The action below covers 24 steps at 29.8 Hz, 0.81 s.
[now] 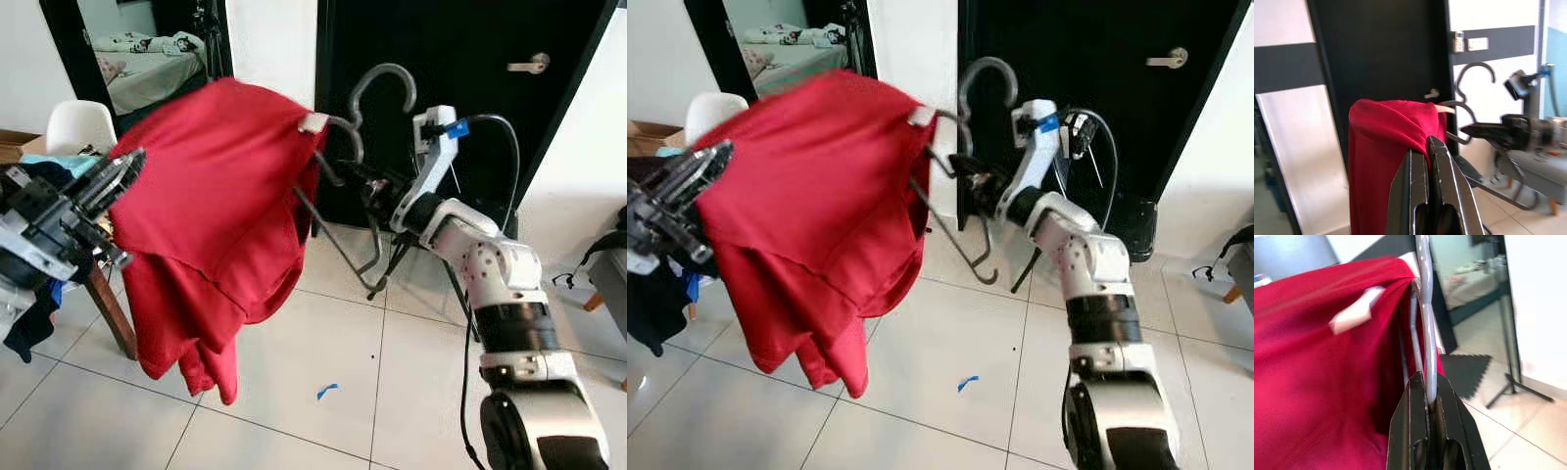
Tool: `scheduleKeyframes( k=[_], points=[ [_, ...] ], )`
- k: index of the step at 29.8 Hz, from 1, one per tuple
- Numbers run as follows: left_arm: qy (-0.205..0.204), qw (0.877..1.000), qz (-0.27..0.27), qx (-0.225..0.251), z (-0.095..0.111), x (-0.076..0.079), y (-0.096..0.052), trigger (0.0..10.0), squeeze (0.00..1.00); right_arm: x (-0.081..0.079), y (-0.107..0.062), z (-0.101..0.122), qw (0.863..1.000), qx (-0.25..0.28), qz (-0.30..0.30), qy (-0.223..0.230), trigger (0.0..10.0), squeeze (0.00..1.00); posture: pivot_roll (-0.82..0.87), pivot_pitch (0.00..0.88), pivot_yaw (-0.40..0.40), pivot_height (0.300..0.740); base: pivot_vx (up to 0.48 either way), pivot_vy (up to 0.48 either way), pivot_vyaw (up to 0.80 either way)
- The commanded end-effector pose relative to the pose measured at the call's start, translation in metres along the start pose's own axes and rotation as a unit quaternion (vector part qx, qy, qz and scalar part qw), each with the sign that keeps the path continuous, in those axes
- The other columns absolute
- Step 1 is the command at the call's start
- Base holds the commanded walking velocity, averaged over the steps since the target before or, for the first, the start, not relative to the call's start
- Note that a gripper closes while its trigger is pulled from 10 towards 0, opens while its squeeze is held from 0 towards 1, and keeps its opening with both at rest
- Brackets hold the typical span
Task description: Hang hanger
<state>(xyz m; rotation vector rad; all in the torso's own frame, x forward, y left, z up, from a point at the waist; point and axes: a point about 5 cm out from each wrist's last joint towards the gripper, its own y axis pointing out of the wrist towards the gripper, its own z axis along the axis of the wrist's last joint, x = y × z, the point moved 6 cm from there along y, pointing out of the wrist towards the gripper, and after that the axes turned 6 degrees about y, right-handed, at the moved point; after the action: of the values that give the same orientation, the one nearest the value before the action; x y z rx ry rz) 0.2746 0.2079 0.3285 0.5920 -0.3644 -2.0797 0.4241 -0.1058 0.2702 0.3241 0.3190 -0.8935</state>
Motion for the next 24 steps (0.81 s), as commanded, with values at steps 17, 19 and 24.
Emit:
scheduleKeyframes(
  k=[17, 19, 24],
  points=[
    [-0.1, 0.984, -0.143, -0.042, -0.022, 0.069, -0.006, 10.0, 0.0, 0.0, 0.004, 0.048, 0.978, 0.137, 0.002, 0.156, 10.0, 0.0, 0.04, 0.0, -0.002, 0.74, 0.0, 0.0, 0.0],
    [-0.114, 0.982, -0.146, -0.043, -0.027, 0.075, -0.005, 10.0, 0.0, -0.005, 0.004, 0.053, 0.973, 0.153, 0.012, 0.173, 10.0, 0.0, 0.04, 0.0, -0.002, 0.74, 0.0, 0.0, 0.0],
    [-0.167, 0.97, -0.171, -0.05, -0.037, 0.088, -0.011, 10.0, 0.0, -0.005, 0.005, 0.064, 0.962, 0.195, 0.002, 0.193, 10.0, 0.0, 0.04, 0.0, 0.003, 0.74, 0.0, 0.0, 0.0]
  ],
)
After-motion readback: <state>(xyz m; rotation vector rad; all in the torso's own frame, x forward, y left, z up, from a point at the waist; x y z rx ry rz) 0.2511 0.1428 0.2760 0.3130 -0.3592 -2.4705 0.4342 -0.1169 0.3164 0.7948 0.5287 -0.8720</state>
